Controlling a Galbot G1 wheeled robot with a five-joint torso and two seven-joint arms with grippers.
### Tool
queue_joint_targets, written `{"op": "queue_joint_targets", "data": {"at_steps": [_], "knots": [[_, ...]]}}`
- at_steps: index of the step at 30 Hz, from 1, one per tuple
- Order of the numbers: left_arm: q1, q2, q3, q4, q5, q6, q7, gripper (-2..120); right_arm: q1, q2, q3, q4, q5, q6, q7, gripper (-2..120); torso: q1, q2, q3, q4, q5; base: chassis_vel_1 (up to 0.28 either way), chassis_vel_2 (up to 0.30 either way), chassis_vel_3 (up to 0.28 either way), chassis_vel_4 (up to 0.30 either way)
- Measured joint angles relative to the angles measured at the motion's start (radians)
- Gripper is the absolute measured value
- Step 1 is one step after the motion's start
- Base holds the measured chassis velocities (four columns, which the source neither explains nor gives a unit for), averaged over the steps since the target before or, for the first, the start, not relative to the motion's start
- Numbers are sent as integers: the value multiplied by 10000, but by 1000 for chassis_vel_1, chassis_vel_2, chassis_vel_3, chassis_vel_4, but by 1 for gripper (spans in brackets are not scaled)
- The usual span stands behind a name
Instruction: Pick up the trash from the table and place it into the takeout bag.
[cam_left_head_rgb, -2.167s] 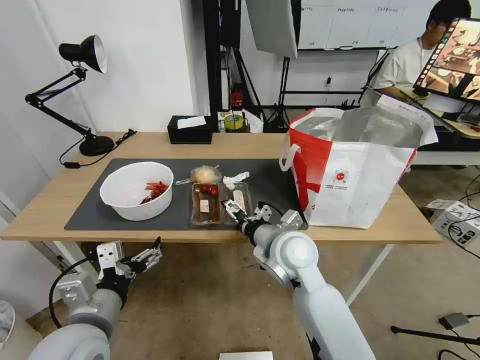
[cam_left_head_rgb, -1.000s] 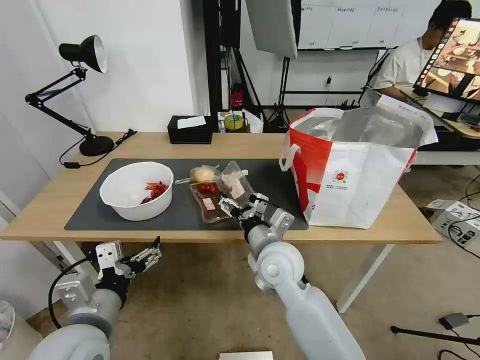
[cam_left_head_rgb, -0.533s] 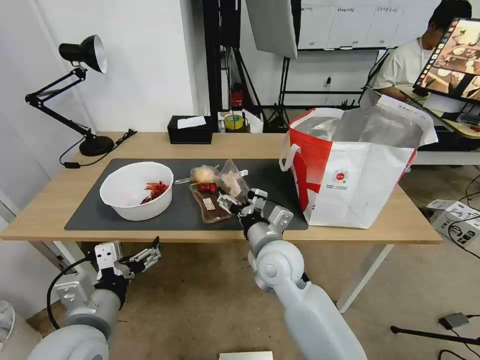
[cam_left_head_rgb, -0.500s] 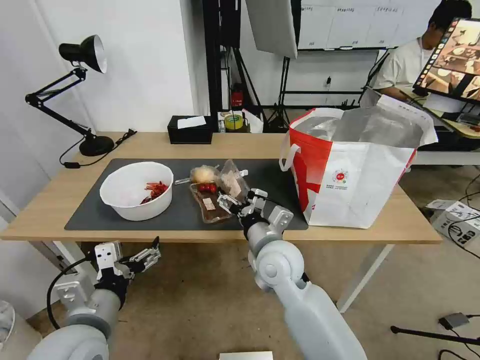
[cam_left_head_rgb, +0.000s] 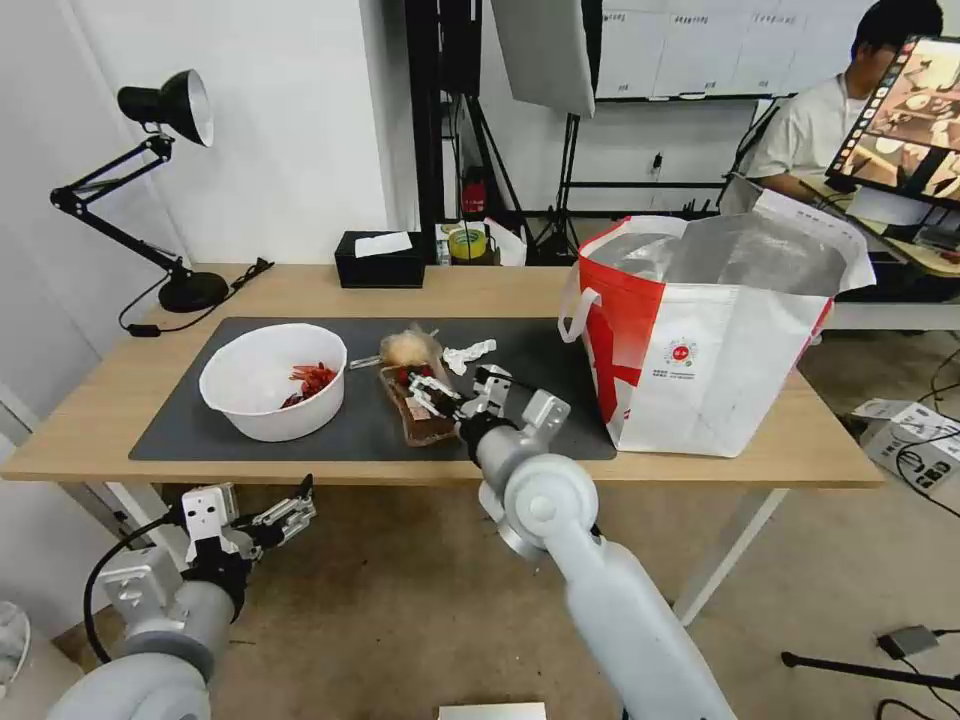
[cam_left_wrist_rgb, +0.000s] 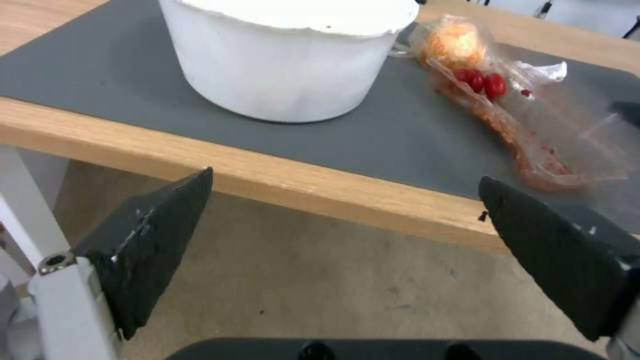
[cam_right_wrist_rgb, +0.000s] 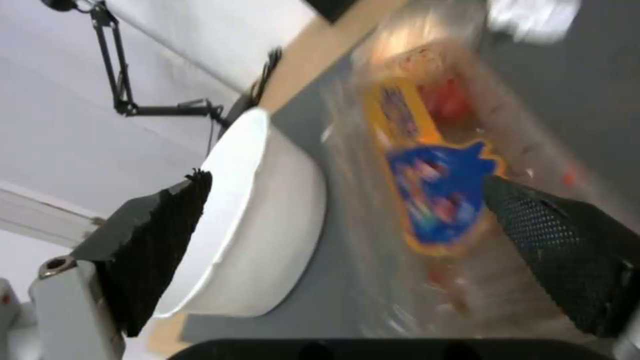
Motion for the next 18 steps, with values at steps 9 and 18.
{"op": "queue_joint_targets", "data": {"at_steps": [9, 18], "knots": [[-1, 77, -86, -27, -59, -3, 6, 100, 590, 277, 0, -415, 1684, -64, 849, 100, 0, 0, 0, 0, 0, 0, 0, 0, 0], [-157, 113, -72, 18, -78, -4, 10, 100, 2224, -801, -496, -1215, -517, -389, -531, 100, 0, 0, 1, -1, 3, 0, 0, 0, 0]]}}
